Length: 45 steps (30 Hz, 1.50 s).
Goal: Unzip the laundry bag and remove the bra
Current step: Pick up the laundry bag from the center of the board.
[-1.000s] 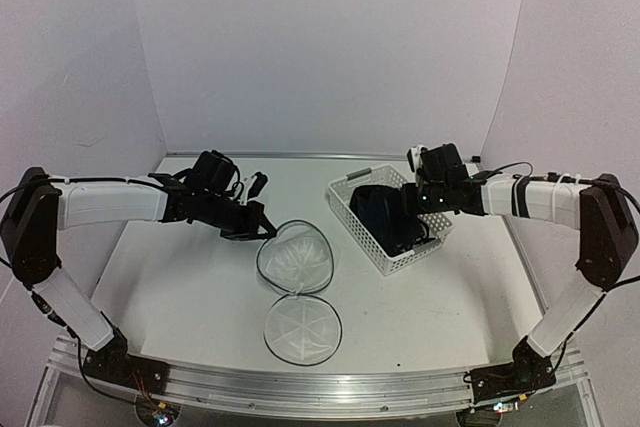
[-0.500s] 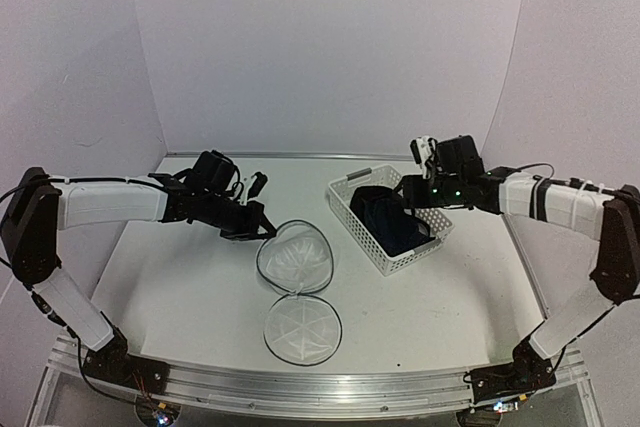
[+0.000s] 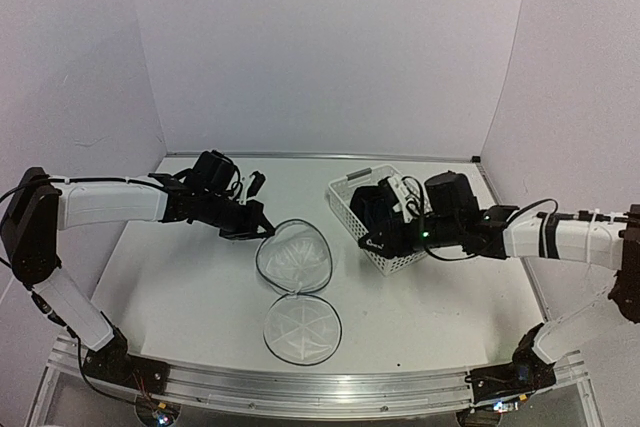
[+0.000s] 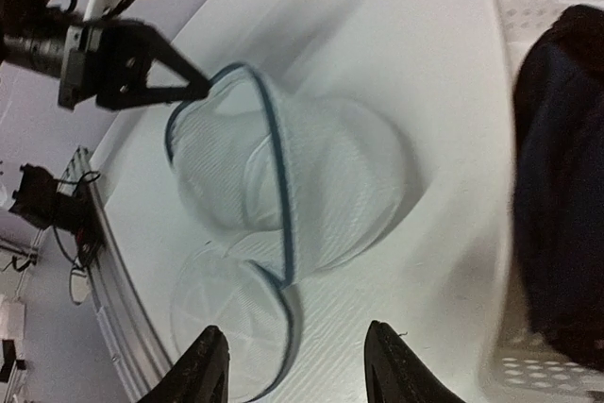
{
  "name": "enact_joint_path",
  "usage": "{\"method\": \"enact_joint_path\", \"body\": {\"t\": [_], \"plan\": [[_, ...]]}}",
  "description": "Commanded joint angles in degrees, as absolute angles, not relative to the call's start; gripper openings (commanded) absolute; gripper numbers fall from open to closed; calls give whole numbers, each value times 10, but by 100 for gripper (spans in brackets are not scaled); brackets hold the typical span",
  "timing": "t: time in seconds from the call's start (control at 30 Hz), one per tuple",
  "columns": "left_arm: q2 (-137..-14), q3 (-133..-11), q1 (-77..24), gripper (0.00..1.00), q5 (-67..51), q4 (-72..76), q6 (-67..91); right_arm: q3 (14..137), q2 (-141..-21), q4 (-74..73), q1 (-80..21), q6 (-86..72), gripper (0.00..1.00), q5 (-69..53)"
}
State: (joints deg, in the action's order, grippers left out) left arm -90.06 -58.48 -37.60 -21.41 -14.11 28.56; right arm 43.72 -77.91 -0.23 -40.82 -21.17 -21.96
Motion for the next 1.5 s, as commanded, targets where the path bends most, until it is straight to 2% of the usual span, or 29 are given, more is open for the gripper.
{"method": "enact_joint_path", "body": {"t": [0.0, 0.33, 0.67, 1.03, 1.13, 1.23, 1.43, 1.47], "plan": [[-894, -594, -379, 0, -198, -137, 294, 427, -807, 70, -469, -260, 50, -232], [-876, -564, -379, 0, -175, -137, 311, 429, -926, 121, -548, -295, 49, -188], [-862, -540, -381, 0, -164, -132, 325, 430, -1004, 149, -554, -327, 50, -165], [-864, -543, -385, 0, -163, -131, 329, 427, -1048, 186, -554, -351, 48, -228], [-859, -539, -388, 0, -163, -129, 330, 423, -1057, 193, -554, -359, 43, -238], [-852, -534, -392, 0, -163, -123, 332, 423, -1062, 198, -554, -365, 34, -244], [-835, -523, -398, 0, -163, -119, 334, 420, -1049, 200, -554, -373, 3, -248], [-832, -520, -399, 0, -163, -118, 335, 419, -1043, 200, -554, -375, 0, -247]]}}
